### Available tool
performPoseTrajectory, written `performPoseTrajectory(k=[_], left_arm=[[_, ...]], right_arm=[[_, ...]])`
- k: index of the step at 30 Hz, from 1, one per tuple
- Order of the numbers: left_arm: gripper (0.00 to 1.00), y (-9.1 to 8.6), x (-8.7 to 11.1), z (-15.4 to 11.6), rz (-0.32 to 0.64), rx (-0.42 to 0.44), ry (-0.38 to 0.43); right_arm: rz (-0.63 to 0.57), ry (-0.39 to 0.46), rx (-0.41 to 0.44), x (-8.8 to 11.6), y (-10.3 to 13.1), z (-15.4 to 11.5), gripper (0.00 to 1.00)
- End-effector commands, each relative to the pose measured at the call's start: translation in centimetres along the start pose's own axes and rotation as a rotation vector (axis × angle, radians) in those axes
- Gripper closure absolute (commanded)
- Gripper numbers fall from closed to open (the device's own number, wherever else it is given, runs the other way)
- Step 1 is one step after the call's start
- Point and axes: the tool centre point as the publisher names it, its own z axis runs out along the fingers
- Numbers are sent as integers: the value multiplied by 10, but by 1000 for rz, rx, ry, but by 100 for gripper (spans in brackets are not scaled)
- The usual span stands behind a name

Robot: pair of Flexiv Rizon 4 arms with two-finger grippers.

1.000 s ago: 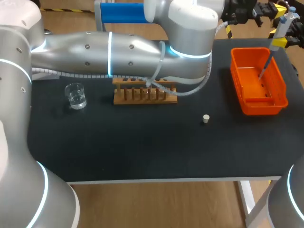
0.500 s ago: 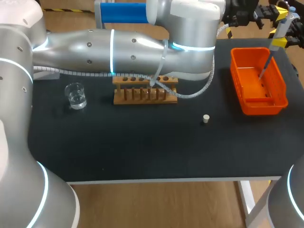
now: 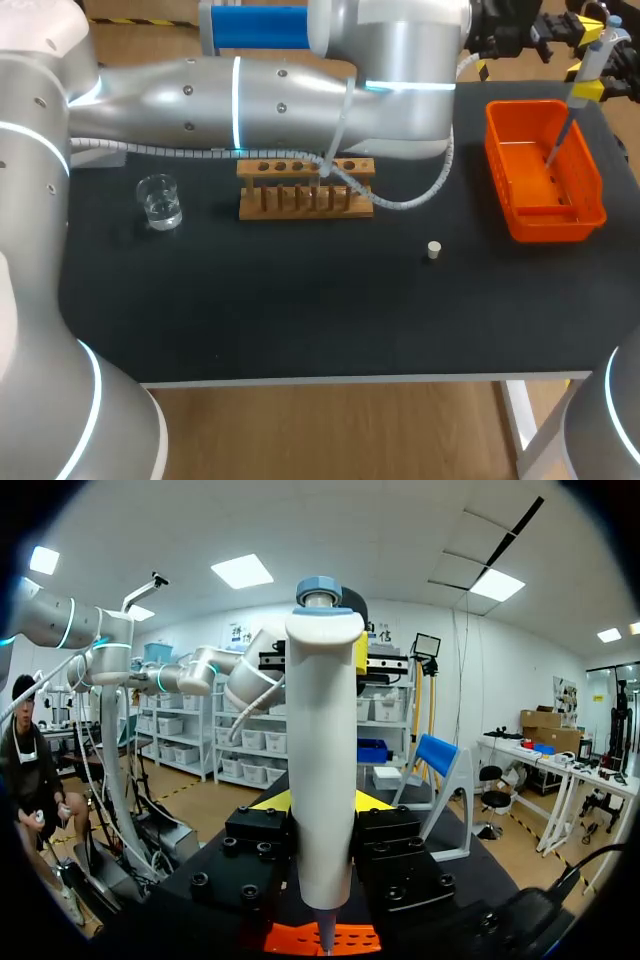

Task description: Invert the test tube, pick up the pipette, mount the tip to pipette, aspirate from beaker and dispense into the tube, eject the tip, return the pipette, and cap with the stopper.

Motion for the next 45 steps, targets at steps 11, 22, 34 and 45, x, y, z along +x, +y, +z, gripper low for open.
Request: performPoseTrajectory(k=[11,22,34,45], left_arm=[[100,18,2,8,-27,159,-6],[100,27,2,9,-46,149,-10],[100,34,1,8,-51,137,-20],[100,37,1,11,-44,114,-18]], right_arm=[[-1,2,2,-1,3,0,100],[-1,2,2,-1,3,0,100],[-1,2,2,-1,3,0,100],[-1,2,2,-1,3,0,100]])
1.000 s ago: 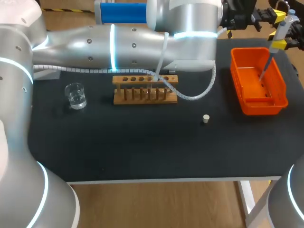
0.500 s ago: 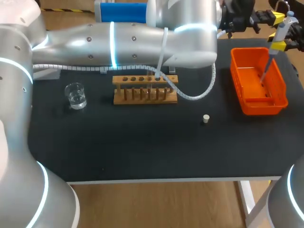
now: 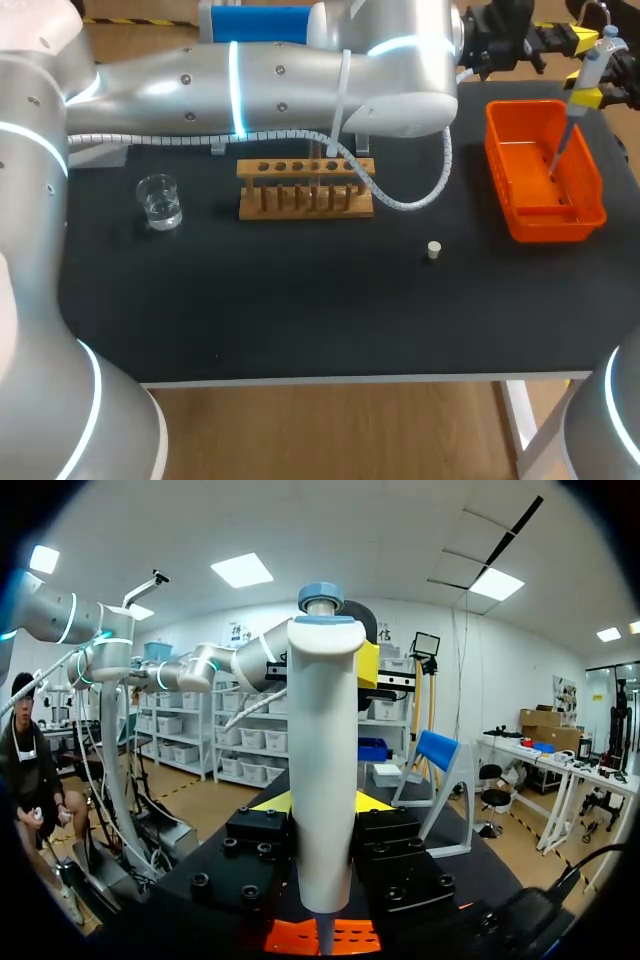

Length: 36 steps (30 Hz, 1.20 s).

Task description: Invert the test tube, pick up the pipette, mount the tip to pipette, aspirate from beaker and dispense into the tube, eject the tip, return the pipette, and cap with the stopper.

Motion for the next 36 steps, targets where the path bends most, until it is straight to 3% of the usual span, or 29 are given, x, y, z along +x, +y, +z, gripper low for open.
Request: performPoseTrajectory(k=[1,24,34,35,36], left_arm=[[100,20,4,6,4,47,-31],[100,22,4,5,20,17,-43],[100,-13,3,-7,63,-19,-68],[92,-16,3,-10,63,-25,-68],[55,-20,3,-12,73,-35,-58]], right_arm=[[0,5,3,-3,12,1,100],[0,5,3,-3,12,1,100],[0,5,3,-3,12,1,100],[0,5,3,-3,12,1,100],[0,5,3,-3,12,1,100]])
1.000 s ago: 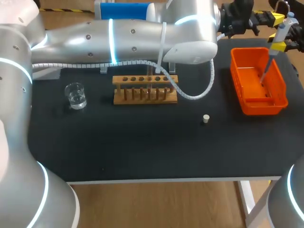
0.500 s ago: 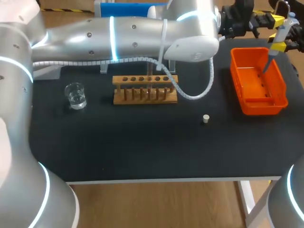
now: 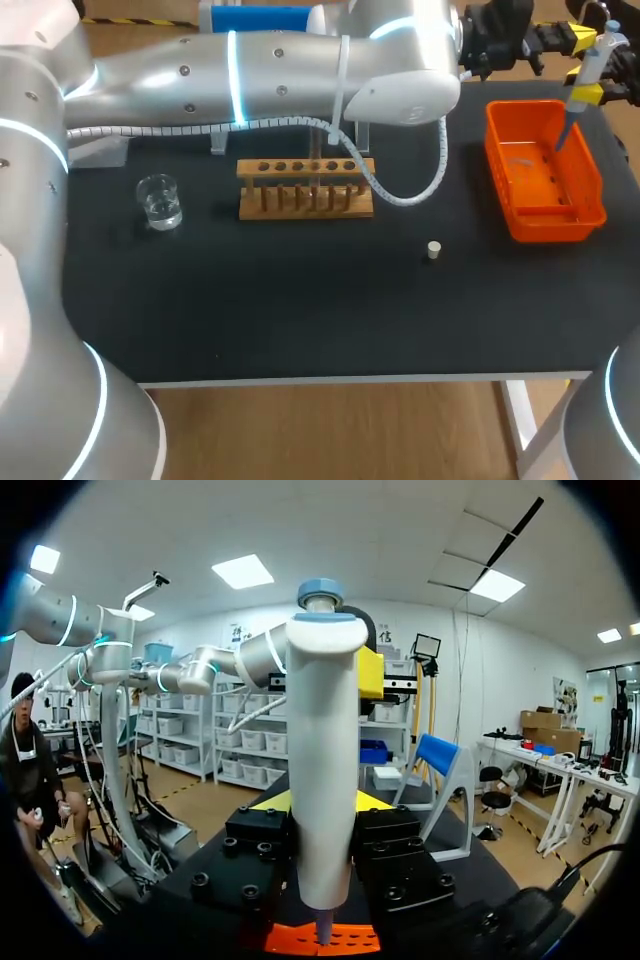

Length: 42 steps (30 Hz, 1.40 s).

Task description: Invert the test tube, pick up the pipette, mount the tip to pipette, aspirate from beaker and dispense into the tube, eject the tip, return the pipette, and cap with the stopper.

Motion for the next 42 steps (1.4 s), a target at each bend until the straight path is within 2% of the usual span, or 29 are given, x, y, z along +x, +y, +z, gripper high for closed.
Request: performPoseTrajectory(k=[1,7,14,21,29,42], left_arm=[[0,-18,7,-10,8,-47,-33],[0,-40,9,-21,44,-76,14],[0,-54,14,-29,92,-89,105],[0,-57,16,-39,107,-120,177],[0,-59,13,-53,77,-167,242],[0,-52,29,-84,90,-152,324]], right_arm=[[1,2,9,-1,4,0,100],[1,2,9,-1,4,0,100],[1,2,9,-1,4,0,100],[1,2,9,-1,4,0,100],[1,2,9,-1,4,0,100],[1,2,9,-1,4,0,100]])
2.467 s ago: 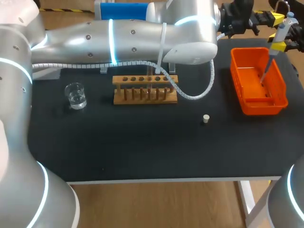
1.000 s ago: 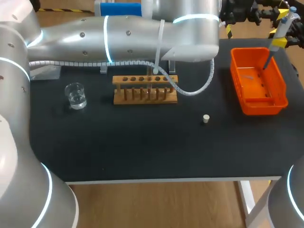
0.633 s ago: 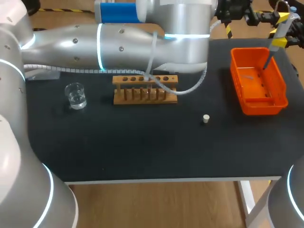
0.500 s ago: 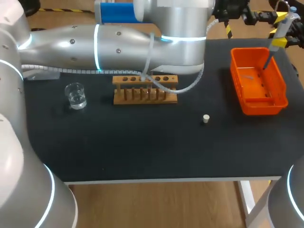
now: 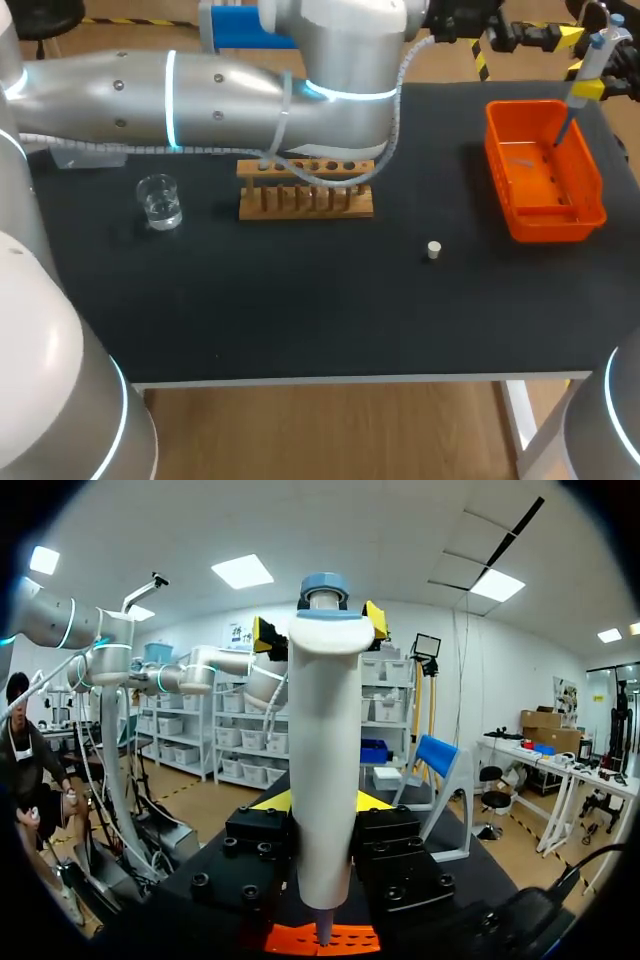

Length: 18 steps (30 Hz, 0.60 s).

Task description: Invert the test tube, pick up the pipette, mount the tip to pipette, aspirate from beaker and dispense into the tube, eject the tip, return the pipette, and cap with the stopper.

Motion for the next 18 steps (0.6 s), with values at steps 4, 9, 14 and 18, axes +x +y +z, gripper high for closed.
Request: performPoseTrajectory(k=[4,9,14,18], left_arm=[[0,7,10,-30,-10,-81,269],[0,17,19,-45,-31,-81,244],[0,24,29,-56,-53,-86,222],[0,28,37,-66,-65,-91,199]], right_arm=[[0,1,3,0,1,0,100],[0,1,3,0,1,0,100],[0,1,3,0,1,0,100],[0,1,3,0,1,0,100]])
